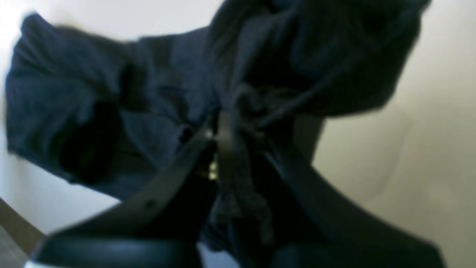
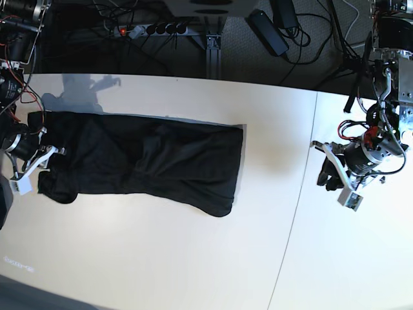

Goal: Fold the T-shirt properly
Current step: 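Grasp the folded bundle with both grippers and lift it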

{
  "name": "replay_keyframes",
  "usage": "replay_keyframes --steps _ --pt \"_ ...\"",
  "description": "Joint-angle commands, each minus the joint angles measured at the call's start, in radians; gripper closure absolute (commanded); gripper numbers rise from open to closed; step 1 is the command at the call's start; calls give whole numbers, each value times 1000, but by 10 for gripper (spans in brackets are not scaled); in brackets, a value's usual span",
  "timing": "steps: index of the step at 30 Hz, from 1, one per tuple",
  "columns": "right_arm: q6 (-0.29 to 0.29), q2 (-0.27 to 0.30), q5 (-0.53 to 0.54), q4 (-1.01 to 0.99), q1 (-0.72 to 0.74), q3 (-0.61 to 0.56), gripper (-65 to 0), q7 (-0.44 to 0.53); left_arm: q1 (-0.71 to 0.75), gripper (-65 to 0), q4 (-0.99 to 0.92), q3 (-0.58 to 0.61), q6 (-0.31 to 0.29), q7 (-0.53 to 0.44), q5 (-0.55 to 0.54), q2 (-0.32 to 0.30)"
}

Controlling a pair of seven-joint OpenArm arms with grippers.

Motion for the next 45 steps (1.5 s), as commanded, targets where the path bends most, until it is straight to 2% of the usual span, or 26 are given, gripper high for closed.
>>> replay_keyframes --steps 1,7,12,19,23,28,32,34,41,45 --pt "47 21 23 18 36 8 0 18 2 -164 11 -4 15 -18 -10 3" --pt "47 22 7 19 161 -37 0 7 63 -164 -32 15 14 -26 -9 76" --pt "47 22 -16 19 239 -86 0 8 57 -164 -153 33 14 -99 16 180" --pt "47 21 -46 18 307 -217 0 11 39 -164 -195 34 12 -95 22 300" --pt "47 21 -53 18 342 -311 0 12 36 -164 -209 65 11 -95 41 340" --pt "46 16 -76 19 391 -392 0 15 26 -164 -278 198 12 -146 119 360" --pt "46 -19 -98 19 446 -435 0 5 -7 -163 -349 306 14 -194 133 365" --pt "46 -36 -98 19 464 -467 0 4 -24 -163 -375 334 16 -194 134 388" --pt "46 -123 -120 19 491 -622 0 -28 -53 -164 -411 355 16 -193 194 511" --pt "46 -148 -138 19 488 -723 0 -71 -53 -164 -411 355 16 -193 212 527"
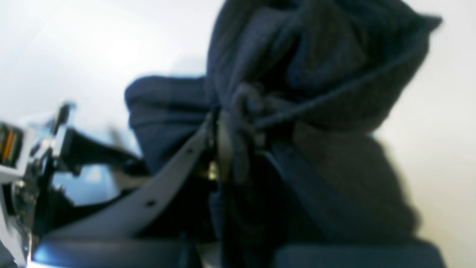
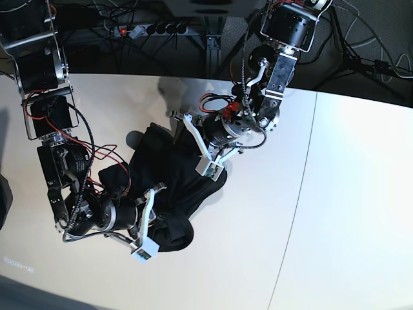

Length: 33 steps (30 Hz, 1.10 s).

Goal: Fold the T-shirt properly
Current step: 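Grasp the folded bundle with both grippers and lift it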

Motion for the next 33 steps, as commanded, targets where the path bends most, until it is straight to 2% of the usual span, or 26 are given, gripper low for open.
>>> replay_keyframes --steps 1,9,10,14,16,17,22,33 --pt "46 8 10 17 31 -14 0 19 0 -164 -2 0 8 50 30 0" --pt "47 8 -2 17 23 -176 0 -3 -3 -164 -2 0 7 50 39 -3" --pt "47 8 -2 17 23 -196 -43 -4 -3 -164 -2 0 7 50 39 -3" --pt "47 8 -12 17 23 -261 -308 -7 -3 -164 -2 0 8 50 39 -3" --pt "47 7 -31 17 24 -286 -395 -6 -3 -164 -2 0 8 50 38 -3" --pt "46 7 -35 17 24 -294 -414 -6 -3 -164 -2 0 8 50 38 -3" --pt "46 7 42 23 26 -301 -416 -7 -3 -164 -2 0 8 50 28 -3" --pt "46 -24 77 179 25 -301 -415 -47 -3 -164 -2 0 7 49 24 -3"
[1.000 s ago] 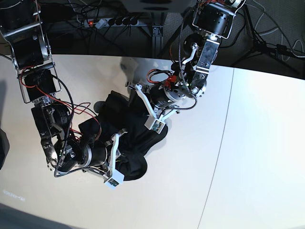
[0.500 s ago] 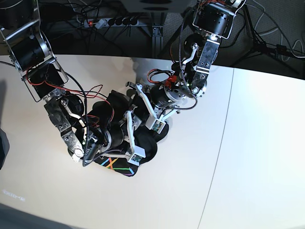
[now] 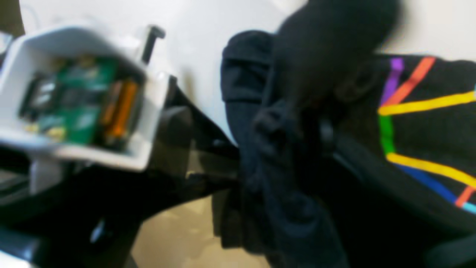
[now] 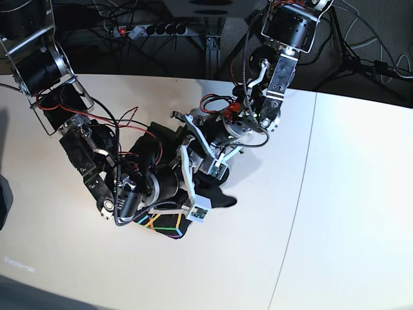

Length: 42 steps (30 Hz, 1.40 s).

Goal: Fold the T-shirt properly
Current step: 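Grasp the folded bundle with both grippers and lift it, then fold the bundle over with both grippers, exposing the rainbow print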

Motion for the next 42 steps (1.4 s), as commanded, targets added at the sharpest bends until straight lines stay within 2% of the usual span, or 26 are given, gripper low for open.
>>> replay_keyframes --steps 1,9,13,20,22,24,27,28,33,37,39,42 --pt "45 -16 64 25 24 7 -415 19 -3 -164 -2 1 7 49 34 0" --pt "45 -96 107 35 -61 7 -415 -2 -3 -164 -2 -21 7 50 35 -1" --pt "42 -99 78 55 -55 19 -413 -2 -3 -164 1 -96 7 48 33 0" --pt "43 -98 73 68 -14 217 -403 52 -3 -164 3 -227 6 50 10 -14" --pt "43 -98 73 68 3 284 -337 60 -3 -164 3 -231 4 50 -5 -29" --pt "43 -98 72 68 16 348 -245 63 -3 -164 4 -231 3 53 -14 -40" --pt "43 -96 26 66 21 426 -25 79 -3 -164 4 -231 3 63 -34 -48" --pt "43 -96 1 63 21 446 0 80 -3 -164 5 -231 3 67 -36 -48" --pt "43 -86 -99 0 12 480 0 89 0 -164 41 -231 3 111 -57 -47" --pt "43 -79 -109 -109 0 480 0 89 3 -164 95 -231 -3 138 -71 -47" --pt "43 -77 -82 -149 -15 480 0 87 2 -164 111 -231 -3 140 -71 -47" --pt "47 -77 28 -154 -63 480 0 71 3 -164 117 -231 -4 139 -71 -47"
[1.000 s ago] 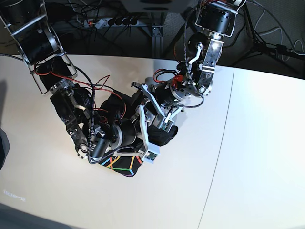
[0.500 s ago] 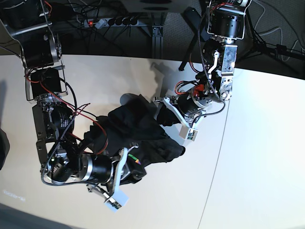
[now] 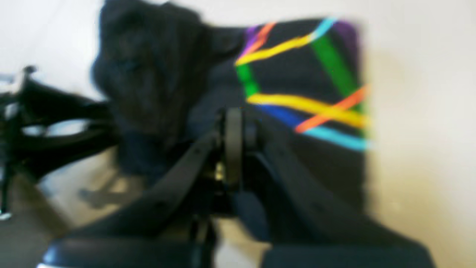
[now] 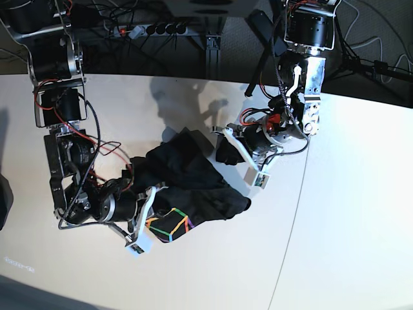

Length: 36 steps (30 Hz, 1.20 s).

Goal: Fold the T-shirt properly
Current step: 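Fold the bundle over with both grippers, exposing the rainbow print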

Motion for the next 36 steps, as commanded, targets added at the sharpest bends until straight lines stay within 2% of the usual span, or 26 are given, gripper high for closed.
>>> replay_keyframes --steps 1,6,13,15,18,23,26,30,32,36 --pt "49 2 55 18 8 6 0 3 -11 -164 14 -1 14 0 -1 2" --pt "50 -8 144 20 -72 2 0 -15 -12 -164 14 -1 14 -7 2 1" --pt "91 -74 302 45 -148 0 0 -91 -14 -164 15 -8 15 -22 31 -4" --pt "97 -81 340 55 -146 0 0 -95 -19 -164 15 -18 15 -37 54 -4" --pt "97 -79 338 65 -108 0 0 -92 -31 -164 15 -48 15 -36 55 -4" --pt "97 -72 210 65 16 29 0 -33 -33 -164 25 -106 15 -31 55 -4" --pt "95 -39 77 64 89 50 0 67 -33 -163 55 -138 16 -30 51 -7" --pt "93 -2 -111 45 158 53 0 187 -33 -146 157 -176 16 -29 13 -46" --pt "94 3 -168 13 177 52 0 214 -27 -113 218 -177 15 -27 -10 -71" --pt "93 3 -271 -120 188 52 0 291 -11 -103 274 -109 14 -7 -77 -78"
